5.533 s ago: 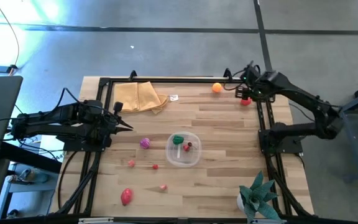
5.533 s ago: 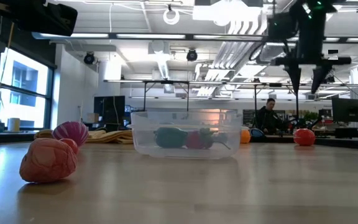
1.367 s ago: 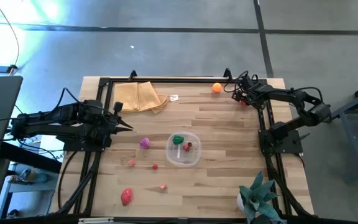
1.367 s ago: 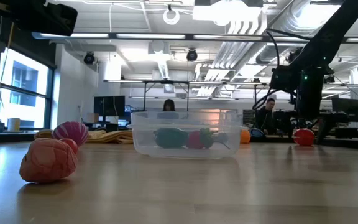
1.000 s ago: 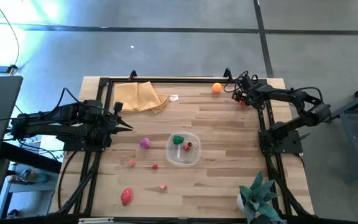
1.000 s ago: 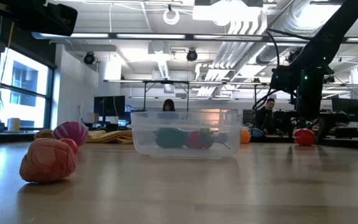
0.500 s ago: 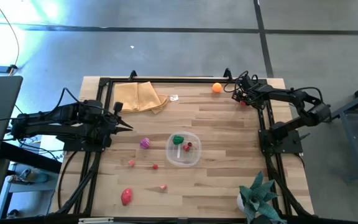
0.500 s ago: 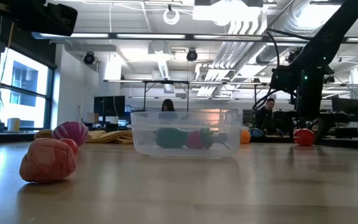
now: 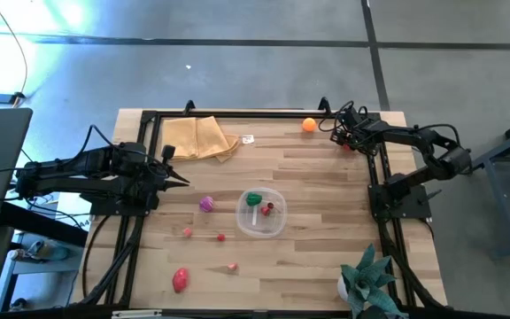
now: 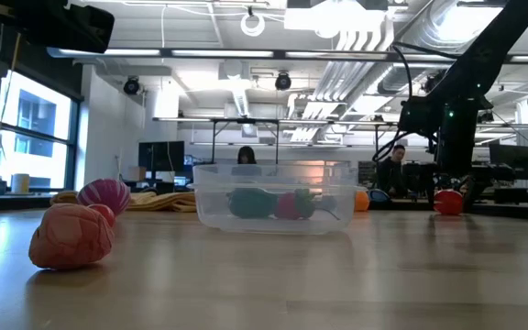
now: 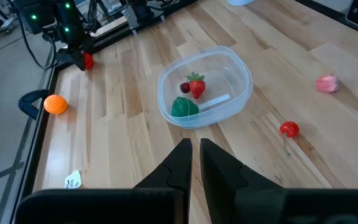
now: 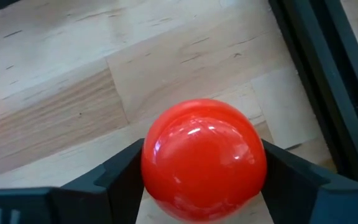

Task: Pick and placing Produce into tupperware
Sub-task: Put the red tomato into the transparent bin

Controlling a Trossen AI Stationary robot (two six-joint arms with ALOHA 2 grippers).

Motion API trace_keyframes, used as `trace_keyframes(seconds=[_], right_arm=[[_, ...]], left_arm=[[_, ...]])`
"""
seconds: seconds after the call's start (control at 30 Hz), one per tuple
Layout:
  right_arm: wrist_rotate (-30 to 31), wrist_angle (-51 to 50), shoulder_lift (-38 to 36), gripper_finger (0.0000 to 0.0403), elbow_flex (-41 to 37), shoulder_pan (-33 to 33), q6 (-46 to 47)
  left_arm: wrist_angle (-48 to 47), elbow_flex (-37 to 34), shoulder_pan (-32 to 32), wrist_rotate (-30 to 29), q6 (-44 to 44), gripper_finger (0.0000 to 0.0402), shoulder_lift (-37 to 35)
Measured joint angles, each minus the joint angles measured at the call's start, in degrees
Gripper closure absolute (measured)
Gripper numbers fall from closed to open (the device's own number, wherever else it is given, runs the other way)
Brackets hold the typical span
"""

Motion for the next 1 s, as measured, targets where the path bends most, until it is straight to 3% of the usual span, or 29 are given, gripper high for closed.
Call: trace_keyframes(seconds=[0.53,1.0], right_arm=[[-3.20,-0.12,-0.63,0.0155,0.07,-0.01,-0.16],[-3.56,-3.32,-10.75,0.0155,0.06,1.53,-1.08]], left_arm=[[0.00,0.00,0.00,-0.02,0.00,0.0378,0.02],[0.00,0.00,0.00,0.00,0.00,0.0378,0.02]])
